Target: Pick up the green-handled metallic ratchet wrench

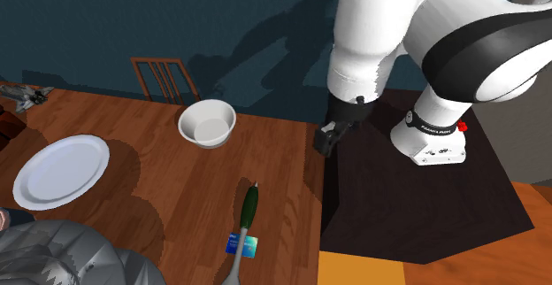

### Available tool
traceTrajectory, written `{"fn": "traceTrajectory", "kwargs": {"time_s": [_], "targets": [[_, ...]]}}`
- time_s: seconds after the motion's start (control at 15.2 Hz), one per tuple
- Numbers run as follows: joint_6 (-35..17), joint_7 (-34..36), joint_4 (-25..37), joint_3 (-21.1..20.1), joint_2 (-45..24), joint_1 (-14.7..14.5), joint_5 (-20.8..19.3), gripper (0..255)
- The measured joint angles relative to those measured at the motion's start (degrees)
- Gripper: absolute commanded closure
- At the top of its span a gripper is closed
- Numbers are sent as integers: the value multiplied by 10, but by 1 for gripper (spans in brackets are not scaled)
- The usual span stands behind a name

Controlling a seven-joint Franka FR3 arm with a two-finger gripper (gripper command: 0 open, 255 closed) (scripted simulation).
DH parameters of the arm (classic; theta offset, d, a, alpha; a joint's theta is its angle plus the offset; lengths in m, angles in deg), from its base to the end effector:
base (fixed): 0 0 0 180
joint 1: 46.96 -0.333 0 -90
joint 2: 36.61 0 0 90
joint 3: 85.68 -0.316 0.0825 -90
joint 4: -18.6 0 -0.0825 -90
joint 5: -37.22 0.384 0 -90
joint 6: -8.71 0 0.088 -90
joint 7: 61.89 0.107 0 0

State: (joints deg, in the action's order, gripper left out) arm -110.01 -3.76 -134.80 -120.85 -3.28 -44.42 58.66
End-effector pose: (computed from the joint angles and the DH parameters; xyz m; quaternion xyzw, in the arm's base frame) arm 0.3040 0.1996 0.3750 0.9318 -0.3610 -0.0272 0.0274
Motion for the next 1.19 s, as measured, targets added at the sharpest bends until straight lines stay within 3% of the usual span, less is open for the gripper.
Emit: {"fn": "traceTrajectory", "kwargs": {"time_s": [0.26,0.46,0.66,0.79,0.92,0.99,1.19], "targets": [[-86,115,21,-84,-89,37,-2,0],[-151,218,46,-152,-177,90,-48,0],[-206,365,82,-221,-286,152,-157,0],[-226,495,116,-228,-383,168,-285,0],[-231,613,155,-184,-466,129,-399,0],[-232,657,174,-156,-496,104,-438,0],[-232,759,233,-85,-571,34,-512,0]]}}
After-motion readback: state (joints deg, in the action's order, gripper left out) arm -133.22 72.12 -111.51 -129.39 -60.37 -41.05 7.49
